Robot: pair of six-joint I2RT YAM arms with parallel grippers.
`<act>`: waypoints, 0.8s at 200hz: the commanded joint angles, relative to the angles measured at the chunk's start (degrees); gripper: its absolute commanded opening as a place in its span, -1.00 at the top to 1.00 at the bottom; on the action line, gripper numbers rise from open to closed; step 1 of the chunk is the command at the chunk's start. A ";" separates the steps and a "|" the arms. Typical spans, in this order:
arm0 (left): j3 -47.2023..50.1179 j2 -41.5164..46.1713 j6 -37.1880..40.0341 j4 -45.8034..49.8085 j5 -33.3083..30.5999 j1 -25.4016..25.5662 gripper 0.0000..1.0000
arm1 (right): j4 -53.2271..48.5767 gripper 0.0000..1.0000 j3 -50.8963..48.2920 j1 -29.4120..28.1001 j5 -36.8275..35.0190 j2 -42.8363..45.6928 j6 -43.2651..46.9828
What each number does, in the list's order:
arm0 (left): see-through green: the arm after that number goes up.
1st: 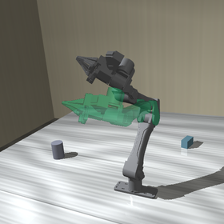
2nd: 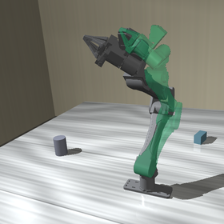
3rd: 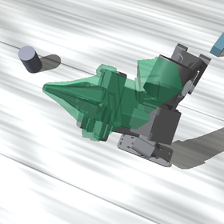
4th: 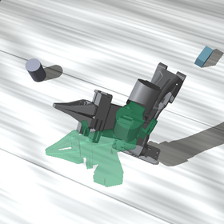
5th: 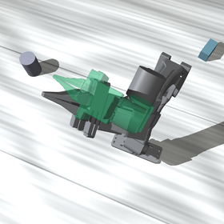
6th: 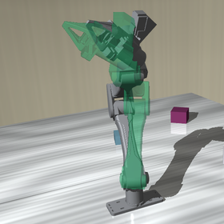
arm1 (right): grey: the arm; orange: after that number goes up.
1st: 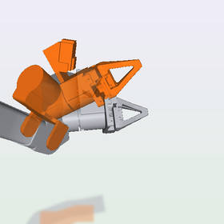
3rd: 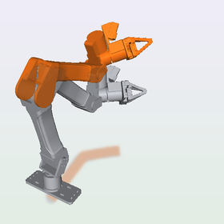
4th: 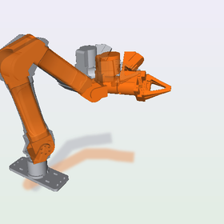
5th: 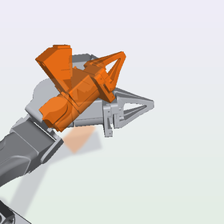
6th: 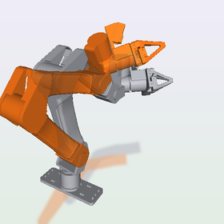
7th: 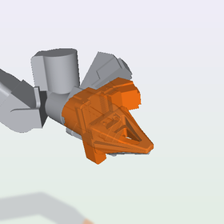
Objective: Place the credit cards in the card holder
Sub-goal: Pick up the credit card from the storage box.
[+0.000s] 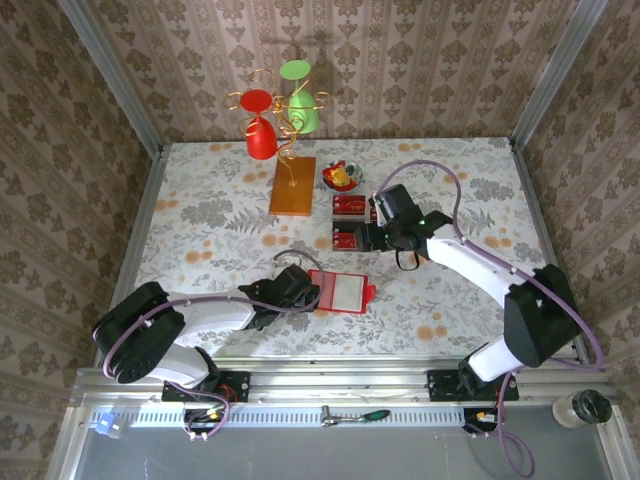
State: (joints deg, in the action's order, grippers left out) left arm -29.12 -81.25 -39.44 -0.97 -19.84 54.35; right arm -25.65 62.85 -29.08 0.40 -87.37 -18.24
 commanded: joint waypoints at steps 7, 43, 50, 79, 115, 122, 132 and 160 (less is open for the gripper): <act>1.53 0.59 -1.51 0.10 -0.47 0.04 -1.00 | -4.54 -0.23 5.35 -0.65 0.17 -4.81 8.23; 1.61 0.48 -1.30 -0.08 -0.38 -0.03 -1.00 | -9.30 -0.17 12.59 -3.54 -2.96 -13.03 14.27; 1.70 0.48 -1.40 -0.21 -0.46 -0.03 -1.00 | -10.17 -0.17 13.97 -4.27 -4.38 -14.59 15.22; 1.88 0.39 -1.64 -0.59 -0.30 -0.03 -1.00 | -11.94 -0.14 18.84 -5.94 -8.75 -19.72 17.96; 1.96 0.65 -1.72 -0.43 -0.24 -0.03 -1.00 | -13.06 -0.11 22.63 -6.48 -11.16 -23.70 19.90; 1.97 0.74 -1.69 -0.43 -0.29 0.02 -1.00 | -13.14 -0.11 23.16 -6.51 -11.58 -24.40 20.23; 2.05 0.85 -1.71 -0.43 -0.33 -0.03 -1.00 | -13.33 -0.11 23.86 -6.52 -12.29 -25.28 20.62; 2.14 0.68 -1.80 -0.73 -0.29 0.02 -1.00 | -13.37 -0.10 25.33 -6.60 -13.67 -27.42 21.55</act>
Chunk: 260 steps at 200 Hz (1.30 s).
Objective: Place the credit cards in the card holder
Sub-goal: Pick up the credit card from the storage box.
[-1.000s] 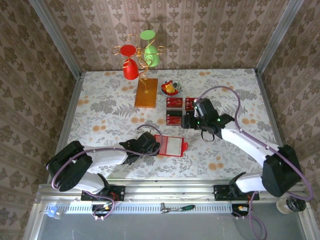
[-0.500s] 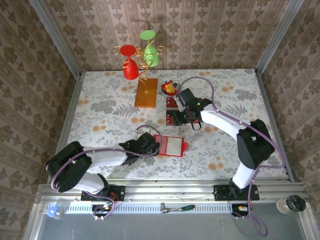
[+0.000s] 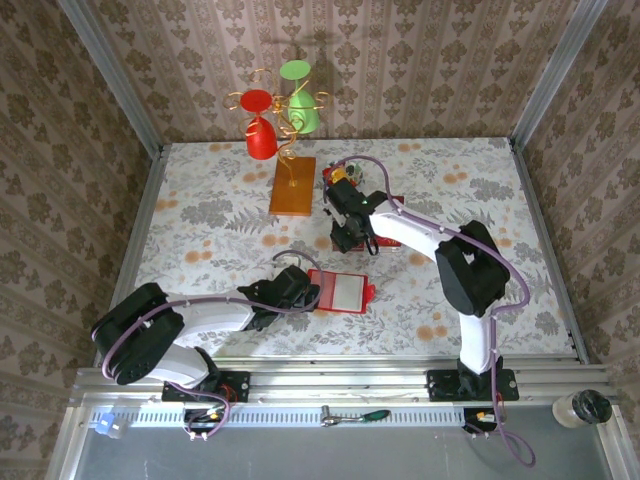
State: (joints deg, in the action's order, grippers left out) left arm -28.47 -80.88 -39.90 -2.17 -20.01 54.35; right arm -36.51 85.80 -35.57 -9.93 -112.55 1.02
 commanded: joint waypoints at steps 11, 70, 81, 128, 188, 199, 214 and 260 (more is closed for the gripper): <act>1.56 0.21 -1.33 0.31 -0.07 -0.02 -1.00 | -2.53 -0.09 2.78 -0.20 -3.81 -3.12 2.54; 1.40 -0.56 -1.67 -0.49 0.47 0.00 -1.00 | -2.78 0.04 4.11 -1.38 -5.86 -5.48 4.93; 1.31 -0.63 -1.62 -0.61 0.49 -0.03 -1.00 | -2.71 0.10 4.11 -1.65 -6.26 -5.48 5.43; 1.08 -0.92 -1.55 -0.72 0.65 0.05 -1.00 | -2.38 0.47 3.77 -2.36 -6.59 -5.10 7.58; 1.40 -0.47 -1.84 -0.66 0.59 -0.02 -1.00 | -1.20 0.76 2.09 -2.79 -5.85 -3.00 9.81; 1.33 -0.52 -1.80 -0.69 0.63 0.00 -1.00 | -1.38 0.77 2.06 -2.83 -5.83 -2.89 9.86; 1.27 -0.48 -1.75 -0.64 0.67 0.02 -1.00 | -1.54 0.83 2.14 -2.81 -6.18 -2.82 10.09; 1.26 -0.50 -1.76 -0.54 0.66 -0.03 -1.00 | -1.28 1.00 2.18 -2.78 -6.01 -1.95 12.00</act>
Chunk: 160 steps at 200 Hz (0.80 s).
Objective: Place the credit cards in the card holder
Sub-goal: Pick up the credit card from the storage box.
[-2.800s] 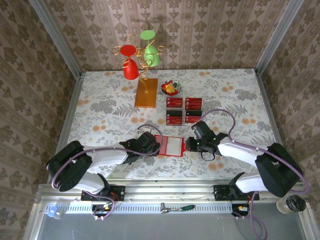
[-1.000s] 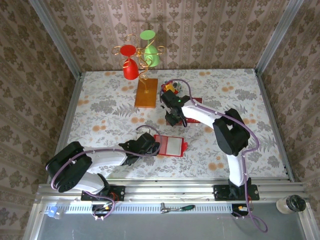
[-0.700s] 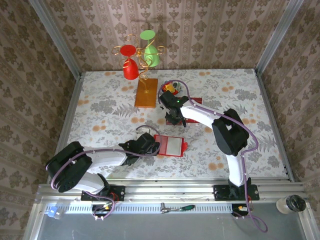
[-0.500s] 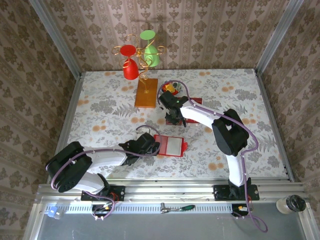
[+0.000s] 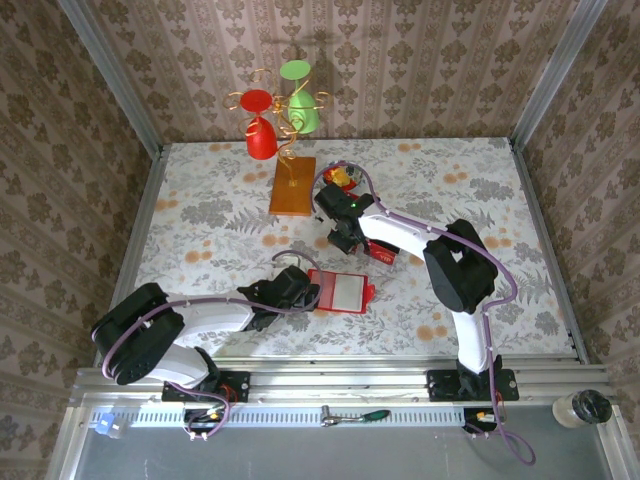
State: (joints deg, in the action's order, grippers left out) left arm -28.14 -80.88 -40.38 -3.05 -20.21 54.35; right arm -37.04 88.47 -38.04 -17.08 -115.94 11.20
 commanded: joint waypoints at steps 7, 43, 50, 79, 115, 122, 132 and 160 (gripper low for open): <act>0.92 -0.42 -1.27 0.37 0.87 -0.03 -1.00 | -0.81 1.00 -0.37 -0.29 1.39 1.71 2.14; 0.98 -0.27 -1.26 0.63 0.84 0.00 -1.00 | -1.71 1.00 0.58 -0.28 4.29 3.81 2.95; 0.95 -0.24 -1.25 0.59 0.85 -0.03 -1.00 | -1.96 1.00 0.80 -0.28 4.86 4.25 3.12; 1.03 -0.23 -1.31 0.59 0.88 0.03 -1.00 | -3.50 1.00 1.90 -0.17 7.10 5.70 3.18; 1.16 0.32 -1.32 0.94 0.61 0.01 -1.00 | -5.91 1.00 2.65 -0.20 10.73 7.98 2.57; 1.16 0.42 -1.37 1.07 0.45 -0.02 -1.00 | -6.11 1.00 2.54 -0.19 11.65 8.73 2.09; 1.16 0.64 -1.30 1.33 0.32 -0.02 -1.00 | -6.16 1.00 2.09 -0.25 12.93 10.42 1.10; 1.35 1.21 -1.47 1.97 -0.43 -0.02 -1.00 | -4.42 1.00 -1.50 -0.19 17.02 16.30 -4.63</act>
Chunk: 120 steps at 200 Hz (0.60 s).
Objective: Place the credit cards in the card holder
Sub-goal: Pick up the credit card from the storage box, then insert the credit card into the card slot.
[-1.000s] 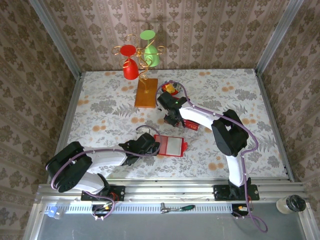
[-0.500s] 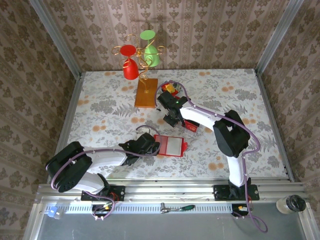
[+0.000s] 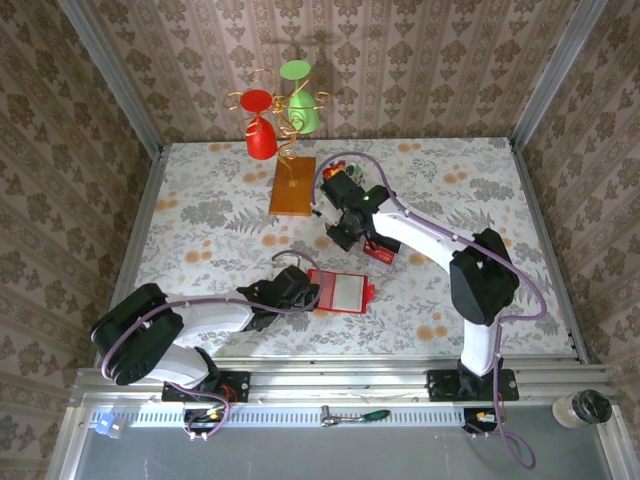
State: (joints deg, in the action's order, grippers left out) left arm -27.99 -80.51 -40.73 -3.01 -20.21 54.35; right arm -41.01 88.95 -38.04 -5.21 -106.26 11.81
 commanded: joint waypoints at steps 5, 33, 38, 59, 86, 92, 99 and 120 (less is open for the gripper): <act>1.23 0.88 -1.23 2.08 -0.59 -0.02 -1.00 | -0.19 1.00 -2.84 -0.15 5.83 7.61 -6.69; 1.55 1.27 -1.62 2.96 -1.30 0.02 -1.00 | 3.02 1.00 -9.55 0.15 9.57 12.83 -17.74; 1.61 1.24 -1.68 3.05 -1.41 0.00 -1.00 | 4.19 1.00 -11.26 0.29 10.75 13.82 -19.98; 2.23 1.63 -2.19 3.56 -1.66 0.20 -1.00 | 11.45 1.00 -19.74 0.42 15.56 18.25 -29.01; 3.02 2.68 -3.30 4.55 -2.20 0.73 -1.00 | 21.00 1.00 -29.15 0.51 20.30 22.37 -39.45; 3.06 2.87 -3.56 4.79 -2.40 0.92 -1.00 | 23.17 1.00 -30.73 0.51 21.32 22.75 -41.04; 3.19 3.12 -3.93 5.08 -2.54 1.17 -1.00 | 25.16 1.00 -32.39 0.51 22.38 22.98 -43.01; 3.38 3.44 -4.82 5.55 -2.91 1.86 -1.00 | 29.43 1.00 -36.35 0.51 23.70 22.73 -47.14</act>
State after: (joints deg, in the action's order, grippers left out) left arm -25.91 -77.95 -42.87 -1.89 -21.71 55.29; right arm -21.23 55.81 -37.87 13.72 -85.10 -25.23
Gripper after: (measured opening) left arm 0.999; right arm 0.044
